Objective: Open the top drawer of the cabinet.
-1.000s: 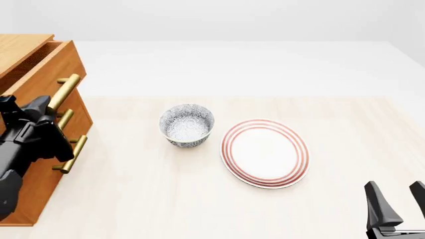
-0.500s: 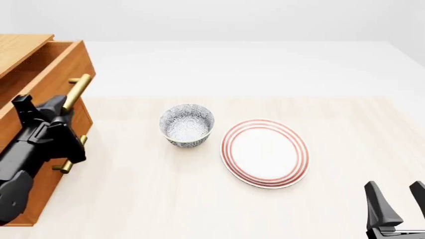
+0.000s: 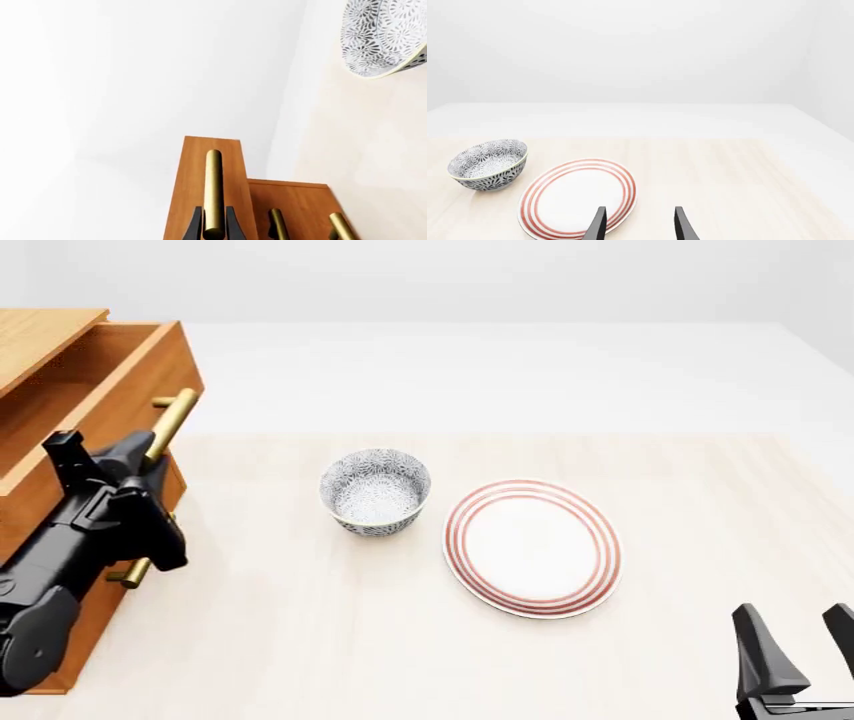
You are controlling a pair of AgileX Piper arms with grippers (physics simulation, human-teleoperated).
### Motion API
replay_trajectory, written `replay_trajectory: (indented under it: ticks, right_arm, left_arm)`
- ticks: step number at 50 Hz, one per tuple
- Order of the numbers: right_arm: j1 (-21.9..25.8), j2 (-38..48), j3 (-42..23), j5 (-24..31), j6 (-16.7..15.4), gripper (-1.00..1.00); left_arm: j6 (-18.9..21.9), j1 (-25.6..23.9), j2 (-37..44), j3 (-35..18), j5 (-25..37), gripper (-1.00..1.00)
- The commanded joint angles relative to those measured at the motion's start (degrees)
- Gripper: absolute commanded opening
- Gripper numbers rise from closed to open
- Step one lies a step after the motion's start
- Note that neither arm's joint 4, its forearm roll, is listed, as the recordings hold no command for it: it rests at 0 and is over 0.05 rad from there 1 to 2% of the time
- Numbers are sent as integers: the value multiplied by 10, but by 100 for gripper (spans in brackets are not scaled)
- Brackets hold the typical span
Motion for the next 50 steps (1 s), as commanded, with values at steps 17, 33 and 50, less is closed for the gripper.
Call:
replay_trajectory:
  ticks: [17, 33, 50]
  right_arm:
    - [0, 0, 0, 0, 0, 100]
    - [0, 0, 0, 0, 0, 100]
    - [0, 0, 0, 0, 0, 100]
  left_arm:
    - [-3, -51, -43, 49, 5, -100]
    - [-9, -65, -102, 68, 30, -100]
    - [-14, -88, -153, 61, 82, 100]
